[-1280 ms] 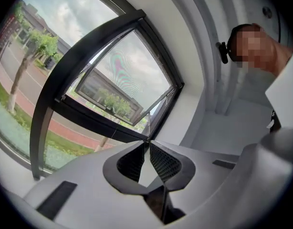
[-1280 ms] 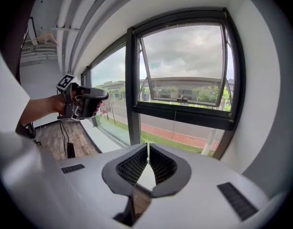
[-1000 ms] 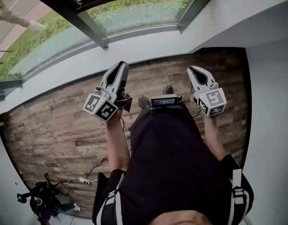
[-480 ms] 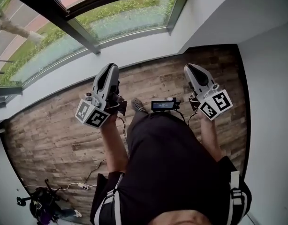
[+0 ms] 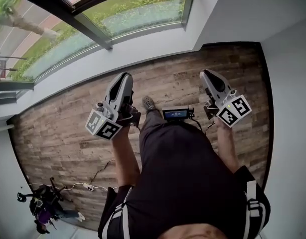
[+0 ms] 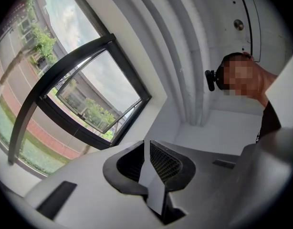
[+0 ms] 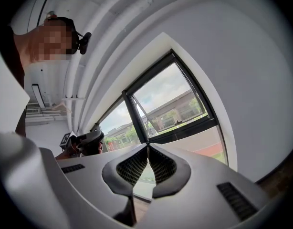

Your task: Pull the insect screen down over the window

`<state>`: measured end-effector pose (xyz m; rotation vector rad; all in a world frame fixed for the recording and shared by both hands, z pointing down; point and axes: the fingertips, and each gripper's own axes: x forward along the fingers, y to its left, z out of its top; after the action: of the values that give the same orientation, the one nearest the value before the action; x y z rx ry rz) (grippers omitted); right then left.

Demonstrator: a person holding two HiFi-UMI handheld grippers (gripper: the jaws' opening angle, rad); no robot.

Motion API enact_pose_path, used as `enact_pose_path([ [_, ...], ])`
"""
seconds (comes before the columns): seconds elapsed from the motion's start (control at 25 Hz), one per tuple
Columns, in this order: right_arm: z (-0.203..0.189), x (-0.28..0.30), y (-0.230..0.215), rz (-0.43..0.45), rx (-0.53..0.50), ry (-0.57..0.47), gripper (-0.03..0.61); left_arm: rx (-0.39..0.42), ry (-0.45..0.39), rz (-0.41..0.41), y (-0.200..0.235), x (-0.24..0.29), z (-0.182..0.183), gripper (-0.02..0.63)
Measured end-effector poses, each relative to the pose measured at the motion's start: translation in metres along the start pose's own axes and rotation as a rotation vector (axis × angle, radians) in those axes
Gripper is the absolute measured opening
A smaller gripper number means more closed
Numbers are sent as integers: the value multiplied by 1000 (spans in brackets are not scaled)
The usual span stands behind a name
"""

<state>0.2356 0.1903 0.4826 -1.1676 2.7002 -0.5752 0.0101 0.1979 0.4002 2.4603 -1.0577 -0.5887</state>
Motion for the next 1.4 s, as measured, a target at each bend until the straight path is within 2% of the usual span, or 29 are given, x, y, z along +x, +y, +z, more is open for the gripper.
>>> enact_pose_path([
  [0.28,-14,-7,15,74,16,-24,18,15,0,15,-16,-17,-23,43],
  [0.48,-11,-11,19,101,26,-35,18,35,11,21,-26,-13,-23,43],
  [1.04,-4,-32,27,141,46,-87,9,38,30,4,-46,-11,-31,43],
  [1.4,-5,-45,26,144,47,-96,8,31,74,-21,-60,-3,-46,43],
])
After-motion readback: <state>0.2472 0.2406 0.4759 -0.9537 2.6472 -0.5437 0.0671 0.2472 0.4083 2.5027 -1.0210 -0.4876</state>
